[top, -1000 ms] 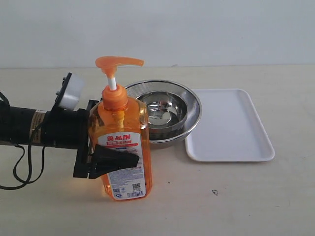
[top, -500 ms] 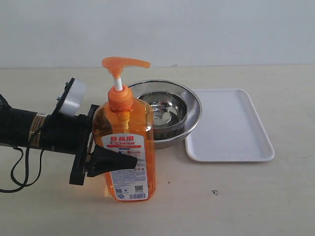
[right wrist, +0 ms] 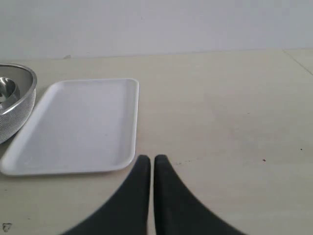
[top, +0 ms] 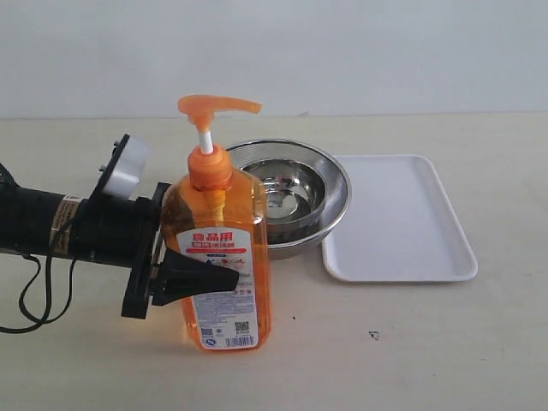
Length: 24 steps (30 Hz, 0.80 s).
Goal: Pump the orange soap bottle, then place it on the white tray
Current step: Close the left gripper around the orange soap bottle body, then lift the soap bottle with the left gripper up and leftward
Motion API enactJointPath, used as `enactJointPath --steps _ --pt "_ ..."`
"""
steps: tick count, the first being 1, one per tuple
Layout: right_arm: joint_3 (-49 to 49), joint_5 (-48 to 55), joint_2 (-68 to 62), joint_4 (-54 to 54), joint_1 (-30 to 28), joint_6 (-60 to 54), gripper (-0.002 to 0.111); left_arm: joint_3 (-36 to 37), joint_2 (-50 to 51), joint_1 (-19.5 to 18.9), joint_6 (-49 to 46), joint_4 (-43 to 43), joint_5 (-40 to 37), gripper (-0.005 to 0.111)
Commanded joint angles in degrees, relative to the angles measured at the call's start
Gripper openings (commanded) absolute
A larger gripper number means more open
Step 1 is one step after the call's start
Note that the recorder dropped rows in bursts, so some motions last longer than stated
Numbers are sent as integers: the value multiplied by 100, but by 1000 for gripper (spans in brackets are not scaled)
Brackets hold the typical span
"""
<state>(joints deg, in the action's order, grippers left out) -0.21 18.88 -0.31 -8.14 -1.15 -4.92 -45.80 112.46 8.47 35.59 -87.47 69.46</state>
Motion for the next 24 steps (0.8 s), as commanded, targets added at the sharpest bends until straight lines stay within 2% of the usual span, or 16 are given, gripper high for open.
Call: enactJointPath --steps 1,7,15,16,20,24 --pt "21 -42 31 0 17 -12 0 -12 -240 14 896 -162 51 5" --pt "21 -32 31 0 17 -12 0 -12 -1044 14 1844 -356 51 5" --pt "21 -32 31 0 17 -12 0 -12 -2630 14 2025 -572 51 5" --pt "21 -32 31 0 17 -12 0 -12 -2881 14 2246 -560 -96 5" --pt "21 -32 31 0 17 -12 0 -12 -3880 14 3095 -602 -1727 5" --pt "21 -32 31 0 17 -12 0 -12 -4731 14 3297 -505 -3288 5"
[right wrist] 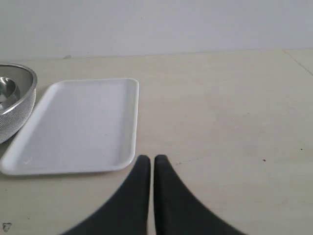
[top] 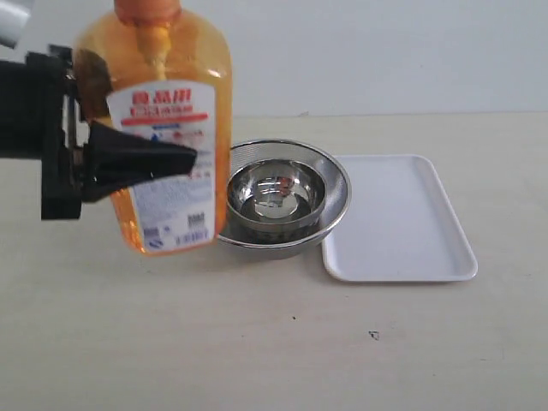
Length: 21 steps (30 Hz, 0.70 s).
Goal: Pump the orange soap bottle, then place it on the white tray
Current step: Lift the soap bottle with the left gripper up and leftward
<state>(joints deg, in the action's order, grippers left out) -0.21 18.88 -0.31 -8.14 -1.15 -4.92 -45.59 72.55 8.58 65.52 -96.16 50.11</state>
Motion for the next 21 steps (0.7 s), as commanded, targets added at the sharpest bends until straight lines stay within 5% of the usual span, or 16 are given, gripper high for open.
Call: enactJointPath --steps 1,4,8,12,16,21 --pt "21 -32 31 0 17 -12 0 -7 -911 3 300 556 -1733 5" --pt "21 -32 31 0 17 -12 0 155 -1255 3 -38 1424 -2654 5" --pt "21 -41 31 0 17 -12 0 535 -1419 3 -1973 3434 -2941 5" --pt "21 -41 31 0 17 -12 0 1110 -1408 3 -4950 6217 -2538 5" --pt "21 -41 31 0 17 -12 0 1783 -1363 3 -6912 8678 -1619 5" --pt "21 -41 31 0 17 -12 0 2288 -991 3 -7569 9276 -677 5"
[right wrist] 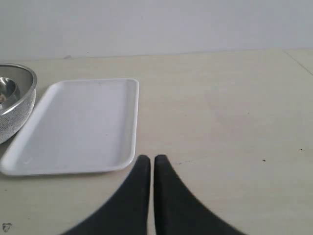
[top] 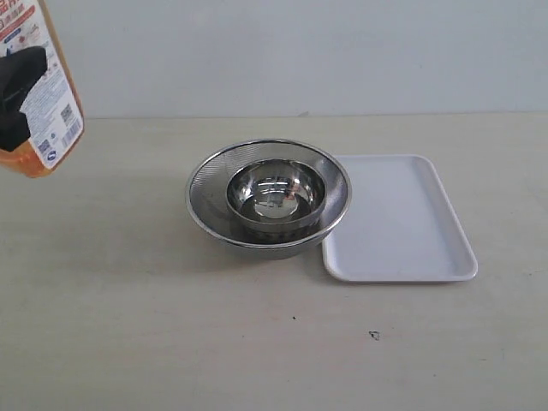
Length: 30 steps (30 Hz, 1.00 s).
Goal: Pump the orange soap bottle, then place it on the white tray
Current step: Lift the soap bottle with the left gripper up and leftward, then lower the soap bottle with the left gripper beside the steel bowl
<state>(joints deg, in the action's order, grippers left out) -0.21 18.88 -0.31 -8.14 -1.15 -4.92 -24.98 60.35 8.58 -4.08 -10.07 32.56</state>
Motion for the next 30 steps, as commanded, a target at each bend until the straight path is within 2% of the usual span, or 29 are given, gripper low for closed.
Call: enactJointPath --steps 1,11,19,25,30 --pt "21 -41 31 0 17 -12 0 253 332 3 -609 666 1119 5" --pt "21 -41 31 0 17 -12 0 197 2055 3 -573 887 2315 5" --pt "21 -41 31 0 17 -12 0 -196 2921 16 -530 1007 2316 5" --pt "21 -55 31 0 17 -12 0 -696 3477 16 -301 59 2291 5" --pt "21 -44 31 0 17 -12 0 -1012 3774 16 -301 562 2192 5"
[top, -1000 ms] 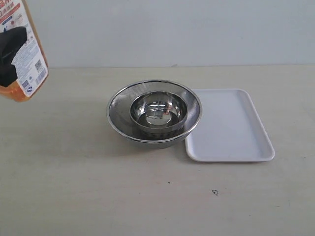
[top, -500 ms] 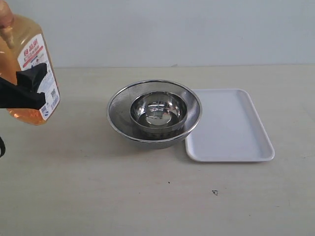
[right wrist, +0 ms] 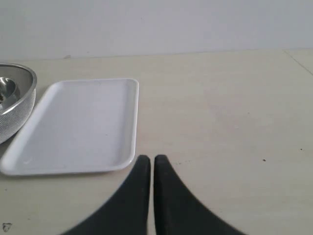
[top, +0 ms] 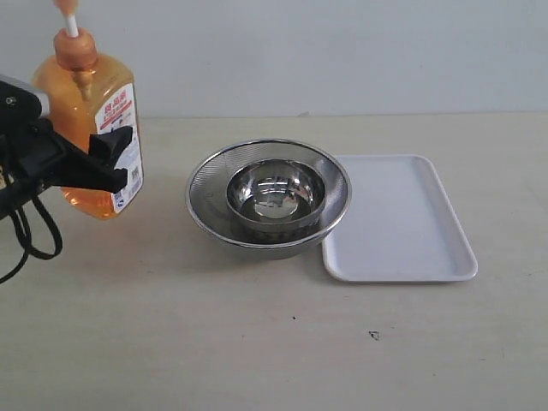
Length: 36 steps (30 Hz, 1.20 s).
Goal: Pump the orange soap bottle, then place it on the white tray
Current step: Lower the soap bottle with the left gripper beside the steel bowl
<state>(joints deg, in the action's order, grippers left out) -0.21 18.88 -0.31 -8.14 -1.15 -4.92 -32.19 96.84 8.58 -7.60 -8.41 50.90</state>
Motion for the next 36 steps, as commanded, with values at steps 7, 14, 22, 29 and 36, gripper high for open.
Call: enactJointPath --steps 7,14,22,29,36 --pt "21 -44 31 0 17 -12 0 -714 484 16 -306 92 266 5" --pt "21 -44 31 0 17 -12 0 -920 687 16 -445 -346 241 5" --pt "21 -44 31 0 17 -12 0 -920 699 16 -445 -359 241 5" --pt "21 -44 31 0 17 -12 0 -920 696 16 -445 -371 192 5" --pt "21 -238 31 1034 17 -12 0 -920 734 16 -445 -577 172 5"
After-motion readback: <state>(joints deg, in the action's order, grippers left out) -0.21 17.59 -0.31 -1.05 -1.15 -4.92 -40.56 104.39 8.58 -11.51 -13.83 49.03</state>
